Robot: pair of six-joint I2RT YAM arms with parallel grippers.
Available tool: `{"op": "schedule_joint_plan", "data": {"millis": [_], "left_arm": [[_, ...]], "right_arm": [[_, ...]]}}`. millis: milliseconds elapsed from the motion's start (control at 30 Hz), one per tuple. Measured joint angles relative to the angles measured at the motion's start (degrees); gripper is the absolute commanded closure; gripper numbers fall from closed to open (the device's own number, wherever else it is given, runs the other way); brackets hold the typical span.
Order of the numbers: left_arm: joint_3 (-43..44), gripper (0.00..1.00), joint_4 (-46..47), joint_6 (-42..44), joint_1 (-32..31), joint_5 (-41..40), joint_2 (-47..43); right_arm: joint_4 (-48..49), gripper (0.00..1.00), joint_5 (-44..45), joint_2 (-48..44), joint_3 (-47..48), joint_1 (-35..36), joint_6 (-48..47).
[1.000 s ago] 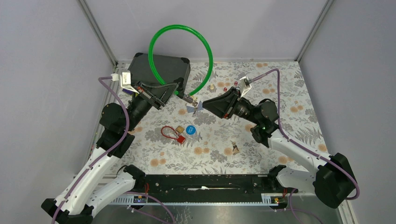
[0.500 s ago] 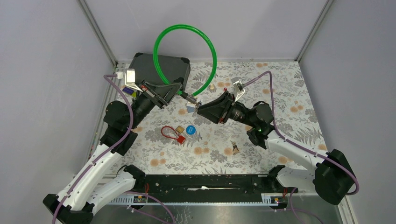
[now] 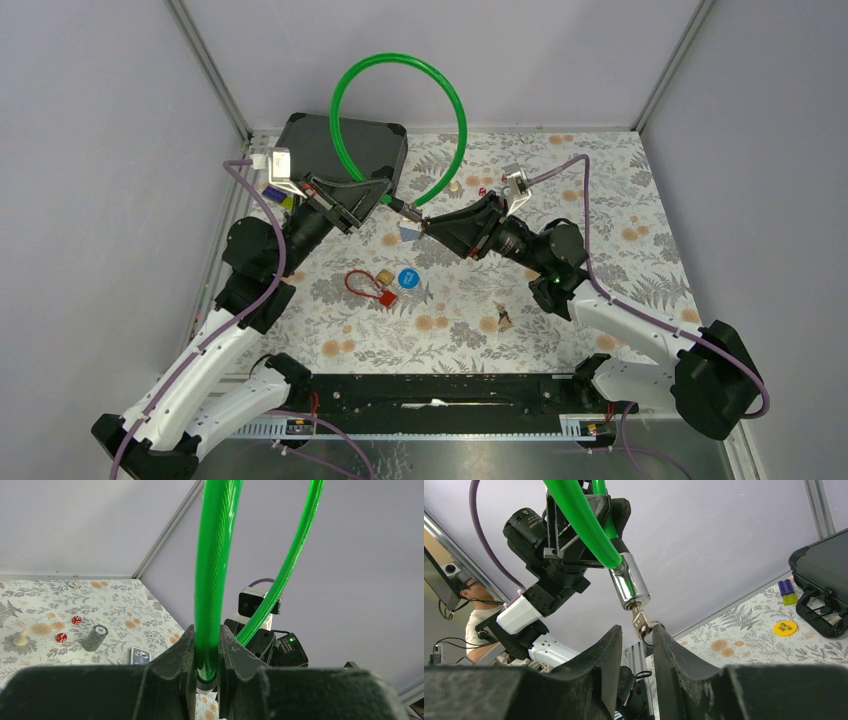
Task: Lock with the key
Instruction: Lock the lock.
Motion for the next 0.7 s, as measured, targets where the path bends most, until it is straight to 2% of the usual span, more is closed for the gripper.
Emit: {"op": "schedule_joint_plan", "data": {"millis": [133,267,400,700], "left_arm": [[-0.59,1.0,0.61,0.0,-0.2,0.0,0.0],[-0.81,1.0,0.83,0.02,-0.2,-0.02,0.0],[-0.83,1.0,0.79,0.46,-0.22,-0.09,0.0],[-0.83,1.0,0.37,1.73,-0.37,-0.28,-0.26]], "right_arm": [[0.0,0.64,0.31,-0.04,0.0,0.02,-0.11],[-0.07,0.58,0.72,-0.04,0.0,0.02,-0.37],[-0.57,0.56,0.92,-0.39,0.0,0.02,-1.51],[-9.86,0.56,1.66,-6.25,0.39,0.02,-8.87]]}}
